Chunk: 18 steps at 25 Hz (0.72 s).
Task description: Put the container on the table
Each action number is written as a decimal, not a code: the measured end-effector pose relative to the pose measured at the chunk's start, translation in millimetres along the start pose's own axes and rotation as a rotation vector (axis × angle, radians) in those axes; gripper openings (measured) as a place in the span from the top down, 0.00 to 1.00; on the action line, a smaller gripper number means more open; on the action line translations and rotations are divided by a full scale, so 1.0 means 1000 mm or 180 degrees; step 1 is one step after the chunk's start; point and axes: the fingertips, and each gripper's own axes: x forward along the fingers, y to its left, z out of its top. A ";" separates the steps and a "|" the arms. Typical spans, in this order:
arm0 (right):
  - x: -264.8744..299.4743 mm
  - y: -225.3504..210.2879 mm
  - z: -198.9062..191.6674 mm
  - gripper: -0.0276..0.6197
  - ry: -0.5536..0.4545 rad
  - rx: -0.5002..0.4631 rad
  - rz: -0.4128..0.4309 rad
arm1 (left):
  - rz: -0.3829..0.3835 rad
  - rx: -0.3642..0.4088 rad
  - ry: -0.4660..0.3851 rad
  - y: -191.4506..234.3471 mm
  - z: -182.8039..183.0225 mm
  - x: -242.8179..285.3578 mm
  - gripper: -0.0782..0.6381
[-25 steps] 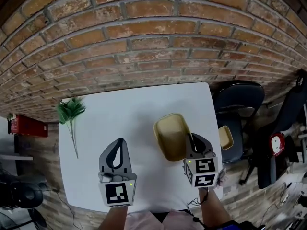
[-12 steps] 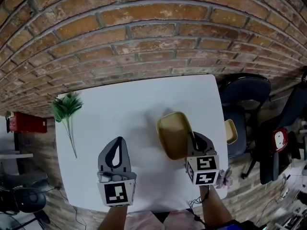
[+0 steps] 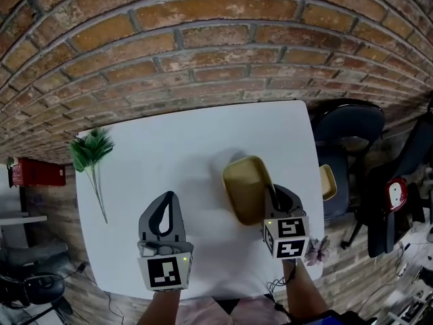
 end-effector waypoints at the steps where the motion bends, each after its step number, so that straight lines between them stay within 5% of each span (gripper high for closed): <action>1: 0.001 0.000 -0.001 0.92 0.0015 -0.0013 0.0005 | -0.0001 0.0003 -0.0008 0.000 0.000 0.000 0.88; 8: -0.004 0.001 0.004 0.80 -0.0060 -0.0021 0.0004 | 0.0026 0.0025 -0.0049 0.000 0.008 -0.004 0.88; 18: -0.063 0.016 0.061 0.81 -0.0656 -0.0105 0.0070 | 0.0136 -0.0006 -0.0505 -0.009 0.068 -0.045 0.88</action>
